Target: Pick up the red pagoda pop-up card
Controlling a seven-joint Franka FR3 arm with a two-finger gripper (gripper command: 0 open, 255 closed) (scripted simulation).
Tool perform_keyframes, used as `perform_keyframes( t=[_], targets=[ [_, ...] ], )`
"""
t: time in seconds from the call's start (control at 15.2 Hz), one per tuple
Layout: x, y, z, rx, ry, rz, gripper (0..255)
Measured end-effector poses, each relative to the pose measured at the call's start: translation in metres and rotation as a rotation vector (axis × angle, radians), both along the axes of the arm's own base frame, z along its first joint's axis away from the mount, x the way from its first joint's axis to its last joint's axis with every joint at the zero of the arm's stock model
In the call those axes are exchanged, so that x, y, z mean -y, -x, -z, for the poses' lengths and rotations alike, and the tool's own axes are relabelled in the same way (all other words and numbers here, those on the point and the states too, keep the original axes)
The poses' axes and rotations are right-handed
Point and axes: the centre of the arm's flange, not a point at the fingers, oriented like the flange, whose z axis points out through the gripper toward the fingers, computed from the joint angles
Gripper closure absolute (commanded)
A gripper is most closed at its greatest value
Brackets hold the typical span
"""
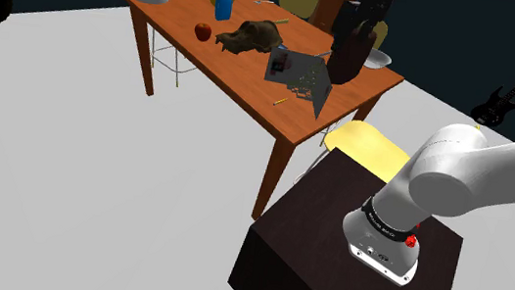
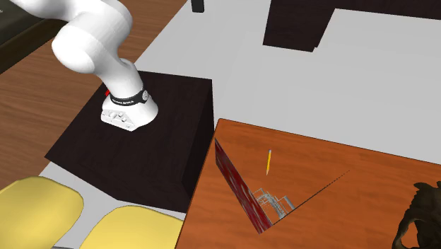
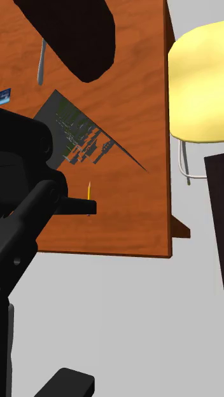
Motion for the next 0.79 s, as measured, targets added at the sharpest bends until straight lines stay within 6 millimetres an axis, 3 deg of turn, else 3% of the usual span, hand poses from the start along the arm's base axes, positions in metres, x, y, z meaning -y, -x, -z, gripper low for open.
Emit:
perform_keyframes(
  t=[0.13,0.79],
  targets=[
    [0.005,-0.003,0.003,0.0,-0.003,0.006,0],
    [0.107,-0.063,0.062,-0.009,-0.071,0.118,0]
  ],
)
